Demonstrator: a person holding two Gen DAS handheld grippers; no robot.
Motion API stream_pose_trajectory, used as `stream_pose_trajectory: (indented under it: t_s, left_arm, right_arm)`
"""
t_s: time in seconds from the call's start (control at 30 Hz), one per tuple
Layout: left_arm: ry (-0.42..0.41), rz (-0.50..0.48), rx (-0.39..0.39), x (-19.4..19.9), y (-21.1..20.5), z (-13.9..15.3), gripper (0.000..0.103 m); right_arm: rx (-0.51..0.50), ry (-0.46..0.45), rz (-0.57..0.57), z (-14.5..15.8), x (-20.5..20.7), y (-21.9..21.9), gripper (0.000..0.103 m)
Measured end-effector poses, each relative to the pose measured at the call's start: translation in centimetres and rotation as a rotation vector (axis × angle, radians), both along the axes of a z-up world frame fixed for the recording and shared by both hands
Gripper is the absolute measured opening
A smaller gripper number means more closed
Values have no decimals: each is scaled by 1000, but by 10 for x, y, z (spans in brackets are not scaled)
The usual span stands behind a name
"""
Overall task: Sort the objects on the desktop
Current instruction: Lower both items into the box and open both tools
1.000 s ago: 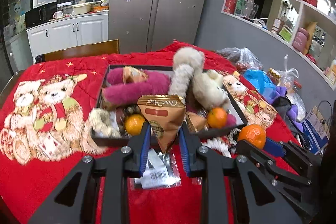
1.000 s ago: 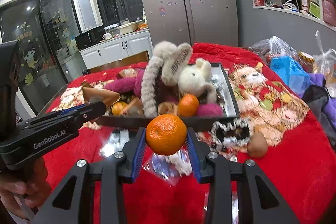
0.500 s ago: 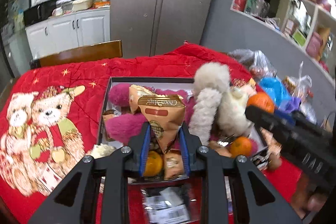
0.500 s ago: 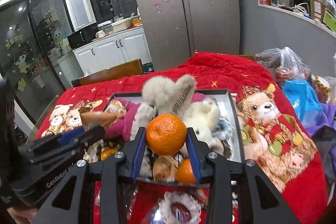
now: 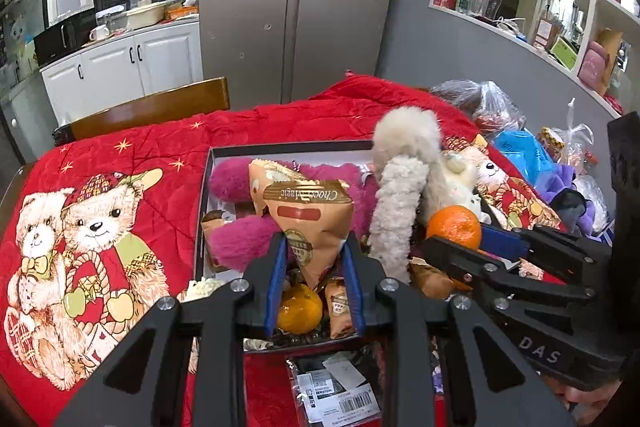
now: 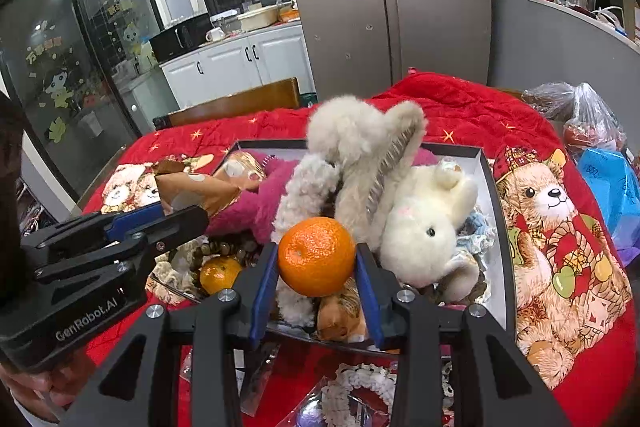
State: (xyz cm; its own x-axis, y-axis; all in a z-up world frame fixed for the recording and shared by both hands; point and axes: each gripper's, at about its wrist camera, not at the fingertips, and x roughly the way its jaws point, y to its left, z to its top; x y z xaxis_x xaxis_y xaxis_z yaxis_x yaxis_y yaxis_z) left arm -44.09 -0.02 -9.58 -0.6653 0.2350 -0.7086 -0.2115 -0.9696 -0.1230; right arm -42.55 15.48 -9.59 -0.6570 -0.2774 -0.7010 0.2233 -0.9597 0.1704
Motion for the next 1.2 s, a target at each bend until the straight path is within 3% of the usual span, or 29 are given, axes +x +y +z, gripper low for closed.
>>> stream_pose_trajectory:
  t_s: [0.3,0.63,0.83,0.87,1.0,1.13,1.2]
  left_arm:
    - [1,7,33,0,-7,2,27]
    - [-12,8,6,-2,-3,-3,27]
    - [-8,7,-6,-1,0,-3,27]
    - [-10,11,-7,-2,0,-3,30]
    - [-14,51,5,-3,-8,-2,65]
    - [-8,70,22,-3,-14,2,69]
    - [3,71,21,-1,-15,5,76]
  right_arm:
    - [9,-1,17,2,1,-4,38]
    - [38,-11,31,-3,2,-12,38]
    - [-2,-35,21,-6,-2,-5,41]
    - [-15,-37,20,-6,-2,-3,46]
    - [-40,-19,15,1,-1,1,59]
    - [-57,-8,5,8,1,6,64]
    - [-60,-8,2,10,1,8,64]
